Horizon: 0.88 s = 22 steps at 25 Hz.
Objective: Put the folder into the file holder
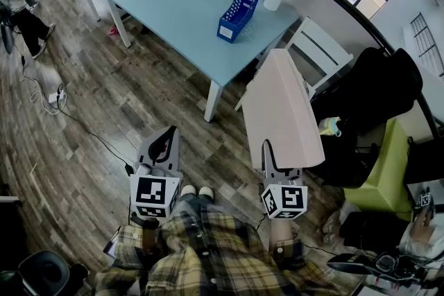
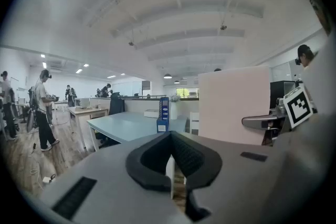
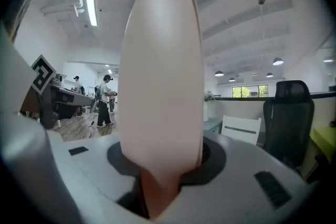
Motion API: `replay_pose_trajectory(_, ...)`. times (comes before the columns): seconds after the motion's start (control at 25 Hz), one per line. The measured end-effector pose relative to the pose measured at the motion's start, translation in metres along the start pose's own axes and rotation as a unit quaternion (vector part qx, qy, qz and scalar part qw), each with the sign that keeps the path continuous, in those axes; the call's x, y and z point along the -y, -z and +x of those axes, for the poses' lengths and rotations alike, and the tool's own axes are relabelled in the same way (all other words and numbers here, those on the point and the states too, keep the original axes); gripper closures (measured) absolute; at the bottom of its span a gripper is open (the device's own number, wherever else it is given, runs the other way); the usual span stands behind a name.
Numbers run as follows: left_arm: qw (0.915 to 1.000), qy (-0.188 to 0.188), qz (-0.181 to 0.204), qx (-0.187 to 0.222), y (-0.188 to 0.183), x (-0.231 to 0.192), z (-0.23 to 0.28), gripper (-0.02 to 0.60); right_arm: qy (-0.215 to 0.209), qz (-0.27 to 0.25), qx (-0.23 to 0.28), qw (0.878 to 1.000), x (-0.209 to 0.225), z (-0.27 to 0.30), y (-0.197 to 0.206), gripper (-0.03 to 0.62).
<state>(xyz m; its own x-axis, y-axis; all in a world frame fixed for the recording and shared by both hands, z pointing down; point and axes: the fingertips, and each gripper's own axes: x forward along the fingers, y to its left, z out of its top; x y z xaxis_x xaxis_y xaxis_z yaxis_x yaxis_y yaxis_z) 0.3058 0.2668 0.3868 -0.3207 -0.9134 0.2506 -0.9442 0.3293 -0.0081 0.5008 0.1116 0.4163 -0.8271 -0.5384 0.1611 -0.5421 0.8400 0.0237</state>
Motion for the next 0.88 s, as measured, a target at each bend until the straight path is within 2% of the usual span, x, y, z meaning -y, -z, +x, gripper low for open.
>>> replay_pose_trajectory(0.2,0.9999,-0.012,0.002,0.007,0.0,-0.001,0.001,0.589,-0.003,0.026,0.007,1.0,0.005,0.001,0.002,0.438)
replay_pose_trajectory(0.6,0.9983,-0.059,-0.001,-0.004,0.01,-0.024,-0.011,0.589,-0.043,0.044,0.007,0.998,-0.009,0.016,0.007,0.437)
replay_pose_trajectory(0.88,0.9983,-0.058,-0.007,0.002,0.009,-0.059,0.013,0.589,-0.06,0.055,0.01,0.997,-0.031,0.058,-0.003,0.436)
